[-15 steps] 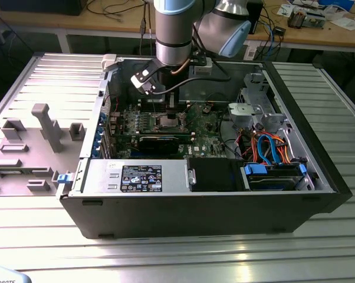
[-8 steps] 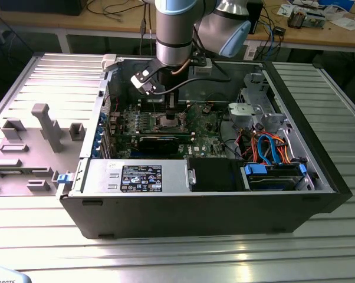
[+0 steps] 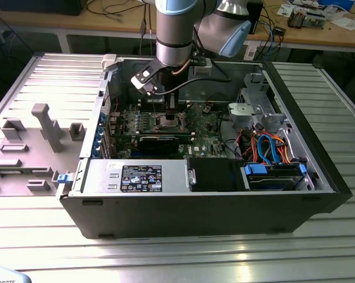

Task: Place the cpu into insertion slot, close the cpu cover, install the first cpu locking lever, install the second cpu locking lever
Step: 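Close the cpu cover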

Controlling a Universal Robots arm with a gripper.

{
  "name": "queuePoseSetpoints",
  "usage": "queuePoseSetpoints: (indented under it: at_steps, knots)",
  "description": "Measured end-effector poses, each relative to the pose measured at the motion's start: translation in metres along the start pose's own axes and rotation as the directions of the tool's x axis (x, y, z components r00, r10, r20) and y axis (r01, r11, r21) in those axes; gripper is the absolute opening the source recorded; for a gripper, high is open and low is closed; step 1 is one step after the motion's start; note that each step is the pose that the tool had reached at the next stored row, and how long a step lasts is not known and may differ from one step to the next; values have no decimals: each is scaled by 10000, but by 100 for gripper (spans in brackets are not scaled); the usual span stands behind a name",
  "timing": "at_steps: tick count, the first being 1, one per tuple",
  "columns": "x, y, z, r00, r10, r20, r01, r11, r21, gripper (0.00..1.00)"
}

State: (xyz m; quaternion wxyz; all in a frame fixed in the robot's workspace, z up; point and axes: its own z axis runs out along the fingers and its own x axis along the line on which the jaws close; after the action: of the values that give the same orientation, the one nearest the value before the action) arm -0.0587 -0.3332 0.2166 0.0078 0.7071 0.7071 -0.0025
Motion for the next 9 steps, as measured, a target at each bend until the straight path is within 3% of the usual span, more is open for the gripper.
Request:
queuePoseSetpoints:
  at_steps: [9]
  knots:
    - [0,0,-16,10000,-41,0,41,10000,2,11]
